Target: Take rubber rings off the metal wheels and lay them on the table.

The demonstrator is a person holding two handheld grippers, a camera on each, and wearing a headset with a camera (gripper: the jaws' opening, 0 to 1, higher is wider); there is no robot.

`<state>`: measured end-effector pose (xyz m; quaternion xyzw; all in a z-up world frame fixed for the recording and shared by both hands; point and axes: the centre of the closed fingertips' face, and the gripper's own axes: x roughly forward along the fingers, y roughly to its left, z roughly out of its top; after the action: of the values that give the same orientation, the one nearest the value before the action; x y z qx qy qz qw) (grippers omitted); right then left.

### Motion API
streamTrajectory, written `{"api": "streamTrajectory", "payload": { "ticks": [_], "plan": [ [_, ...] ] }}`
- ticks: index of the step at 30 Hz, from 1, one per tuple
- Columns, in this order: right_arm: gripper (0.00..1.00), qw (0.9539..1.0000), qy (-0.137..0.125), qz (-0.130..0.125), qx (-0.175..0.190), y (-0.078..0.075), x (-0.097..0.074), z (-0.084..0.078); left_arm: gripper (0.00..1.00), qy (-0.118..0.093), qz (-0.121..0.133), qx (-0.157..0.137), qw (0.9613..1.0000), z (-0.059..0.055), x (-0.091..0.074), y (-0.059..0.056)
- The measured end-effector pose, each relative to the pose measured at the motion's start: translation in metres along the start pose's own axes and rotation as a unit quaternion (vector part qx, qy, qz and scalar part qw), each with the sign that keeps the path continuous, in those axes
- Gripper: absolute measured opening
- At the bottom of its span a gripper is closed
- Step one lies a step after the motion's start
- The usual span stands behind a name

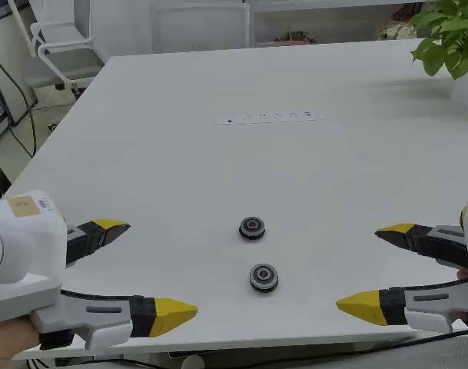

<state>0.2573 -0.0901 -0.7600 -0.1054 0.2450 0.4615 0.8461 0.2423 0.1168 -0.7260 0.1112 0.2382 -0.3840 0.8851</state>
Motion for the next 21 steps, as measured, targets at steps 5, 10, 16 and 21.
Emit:
{"api": "streamTrajectory", "payload": {
  "ticks": [5, 10, 16, 21],
  "plan": [
    [0.78, 1.0, 0.001, 0.001, -0.004, -0.0005, 0.0006, 0.0004, 0.93, 0.002, 0.0, 0.0, 1.0, -0.0013, 0.0, 0.0003],
    [0.79, 1.0, 0.003, 0.002, -0.008, -0.0009, 0.0014, 0.0004, 0.93, 0.004, 0.001, -0.001, 1.0, -0.0023, 0.0003, 0.001],
    [0.78, 0.9999, 0.006, 0.003, -0.011, -0.001, 0.002, -0.0013, 0.93, 0.006, 0.001, -0.002, 1.0, -0.0031, 0.0002, 0.0019],
    [0.79, 0.9999, 0.005, 0.002, -0.01, -0.0017, 0.002, -0.0006, 0.93, 0.006, 0.002, -0.003, 1.0, -0.0036, -0.0002, 0.0025]
  ]
}}
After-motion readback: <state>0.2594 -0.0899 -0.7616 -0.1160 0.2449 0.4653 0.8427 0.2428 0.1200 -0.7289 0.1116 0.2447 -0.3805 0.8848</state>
